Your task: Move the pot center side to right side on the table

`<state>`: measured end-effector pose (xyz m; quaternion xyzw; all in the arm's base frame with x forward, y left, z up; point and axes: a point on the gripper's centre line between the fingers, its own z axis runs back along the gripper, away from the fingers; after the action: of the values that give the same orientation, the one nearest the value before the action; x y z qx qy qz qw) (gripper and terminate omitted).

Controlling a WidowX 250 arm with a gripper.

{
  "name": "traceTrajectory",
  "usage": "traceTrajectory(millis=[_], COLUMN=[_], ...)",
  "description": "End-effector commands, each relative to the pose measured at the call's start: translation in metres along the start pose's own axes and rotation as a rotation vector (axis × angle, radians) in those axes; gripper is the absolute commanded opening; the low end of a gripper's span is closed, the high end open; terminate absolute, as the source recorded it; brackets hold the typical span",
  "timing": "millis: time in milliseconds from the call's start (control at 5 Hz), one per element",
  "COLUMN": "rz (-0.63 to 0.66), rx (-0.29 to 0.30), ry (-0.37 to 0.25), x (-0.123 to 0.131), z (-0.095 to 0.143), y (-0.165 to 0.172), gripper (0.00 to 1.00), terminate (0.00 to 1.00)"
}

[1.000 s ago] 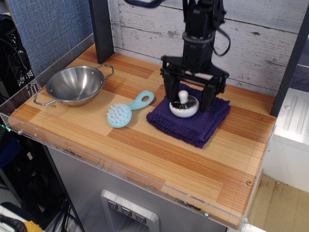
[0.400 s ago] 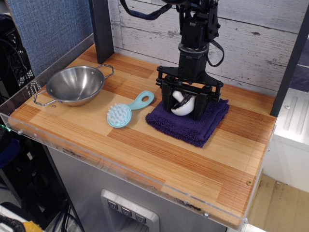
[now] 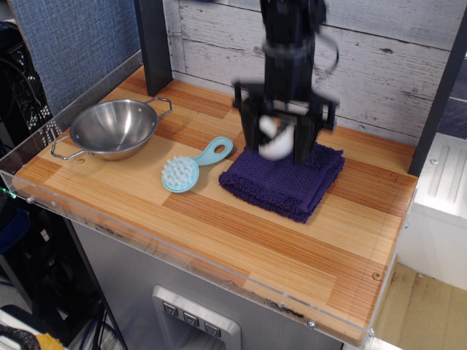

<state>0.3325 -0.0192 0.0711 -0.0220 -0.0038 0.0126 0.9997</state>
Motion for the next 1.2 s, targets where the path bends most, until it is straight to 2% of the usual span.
traceTrajectory(millis=[0, 200, 400, 600, 1000], rz=[-0.142, -0.252, -0.268, -0.213, -0.153], rx=[-0.056, -0.047, -0.007, 0.028, 0.081], ry=[-0.165, -0.059, -0.005, 0.03, -0.03], x=[-0.056, -0.09, -0.108, -0.107, -0.084], z=[0.072, 0.031, -0.017, -0.042, -0.04], y=[-0.035, -0.065, -0.08, -0.073, -0.057], gripper=[0.0, 0.0, 0.0, 0.0, 0.0], terminate=[0.0, 0.0, 0.0, 0.0, 0.0])
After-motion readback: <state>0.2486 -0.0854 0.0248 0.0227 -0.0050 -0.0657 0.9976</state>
